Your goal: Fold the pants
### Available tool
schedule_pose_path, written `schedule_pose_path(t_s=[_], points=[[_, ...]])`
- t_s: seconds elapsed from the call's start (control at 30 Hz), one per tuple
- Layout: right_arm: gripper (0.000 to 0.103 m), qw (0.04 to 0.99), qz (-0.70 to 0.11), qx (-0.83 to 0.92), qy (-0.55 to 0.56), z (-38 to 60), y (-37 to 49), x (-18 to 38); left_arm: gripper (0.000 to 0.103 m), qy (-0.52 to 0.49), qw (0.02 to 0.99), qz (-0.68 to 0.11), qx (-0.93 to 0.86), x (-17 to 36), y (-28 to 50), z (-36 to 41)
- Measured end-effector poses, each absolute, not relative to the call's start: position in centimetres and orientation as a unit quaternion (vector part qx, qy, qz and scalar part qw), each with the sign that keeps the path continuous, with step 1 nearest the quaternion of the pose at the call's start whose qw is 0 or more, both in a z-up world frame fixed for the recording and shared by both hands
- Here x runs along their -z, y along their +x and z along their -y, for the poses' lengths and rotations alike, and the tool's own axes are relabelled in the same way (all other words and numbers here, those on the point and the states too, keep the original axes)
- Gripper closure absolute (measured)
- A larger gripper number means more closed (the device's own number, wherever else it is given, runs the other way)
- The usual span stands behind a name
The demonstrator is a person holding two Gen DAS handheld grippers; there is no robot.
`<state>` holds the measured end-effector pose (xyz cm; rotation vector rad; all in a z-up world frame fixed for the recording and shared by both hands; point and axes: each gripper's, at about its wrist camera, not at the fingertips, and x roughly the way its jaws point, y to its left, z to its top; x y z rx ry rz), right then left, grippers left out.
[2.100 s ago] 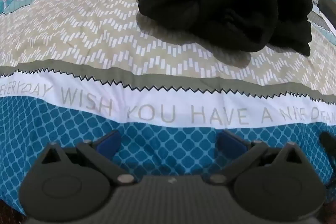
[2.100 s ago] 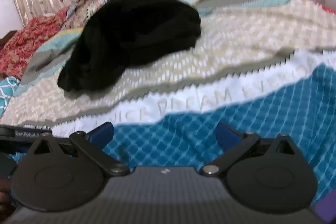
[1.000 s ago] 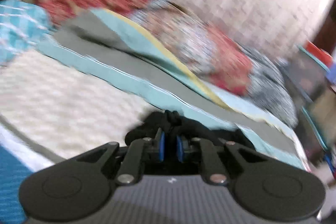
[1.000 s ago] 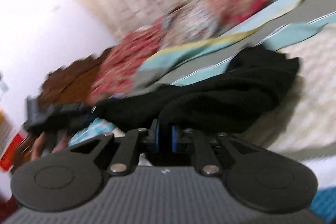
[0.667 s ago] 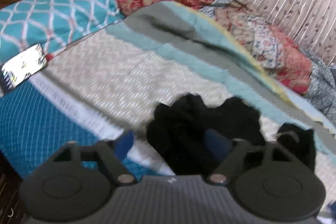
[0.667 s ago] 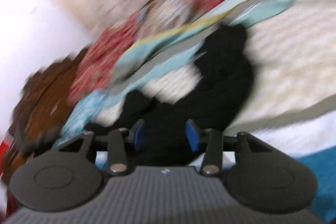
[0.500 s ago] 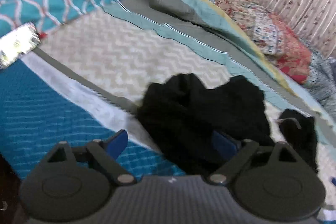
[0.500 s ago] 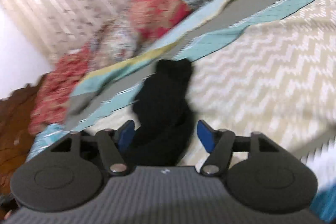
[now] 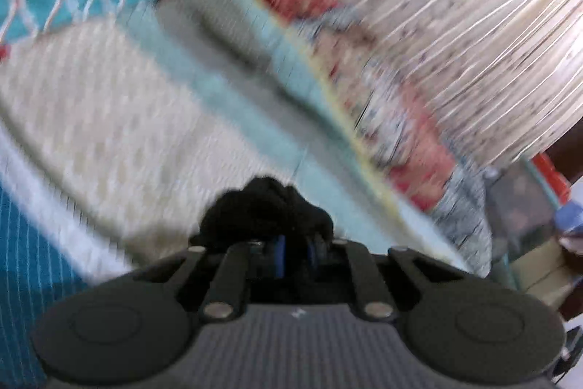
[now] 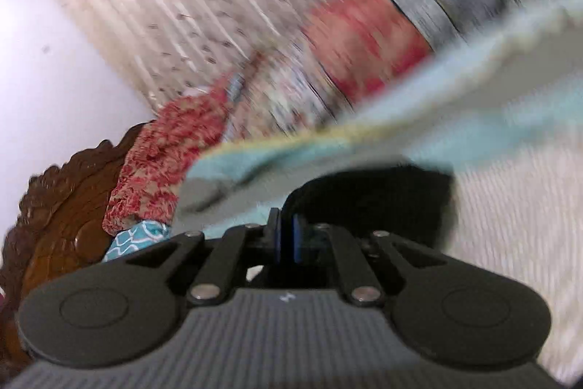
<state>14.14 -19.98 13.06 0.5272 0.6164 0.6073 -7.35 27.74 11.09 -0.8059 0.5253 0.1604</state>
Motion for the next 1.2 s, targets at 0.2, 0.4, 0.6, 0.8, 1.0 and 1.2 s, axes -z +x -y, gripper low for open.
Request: schedule_pose_path(t_s=[0.2,0.4,0.6,0.8,1.0,1.2], points=[[0.094,0.896,-0.251,-0.265,0.254,14.2,24.5,-18.2,0.092,-0.357,0.91,-0.174,-0.122,-16.9,-2.6,-29.9],[0.096,0.89,-0.212,-0.238,0.326,15.6,24.8,-17.9,0.093,-0.419,0.894,-0.116,-0.107,-17.8,-4.0,-31.0],[0.099,0.883,-0.2,-0.24,0.352,25.8,18.0,-15.6,0.092,-0.374,0.915,-0.144,-0.043,-14.4,-10.9,-27.4],[0.1,0.89,-0.315,-0.13,0.302,30.8,10.6,-6.6,0.092,-0.397,0.861,-0.312,-0.056,-3.6,-13.0,-22.3],[0.094,0.888,-0.329,-0.034,0.319,33.1,6.8,-3.3,0.063,-0.417,0.822,-0.376,-0.093,0.1,-14.7,-21.3],[0.074,0.893,-0.319,-0.039,0.315,33.4,13.2,-3.1,0.01,-0.442,0.815,-0.336,-0.167,-0.4,-15.6,-24.6]])
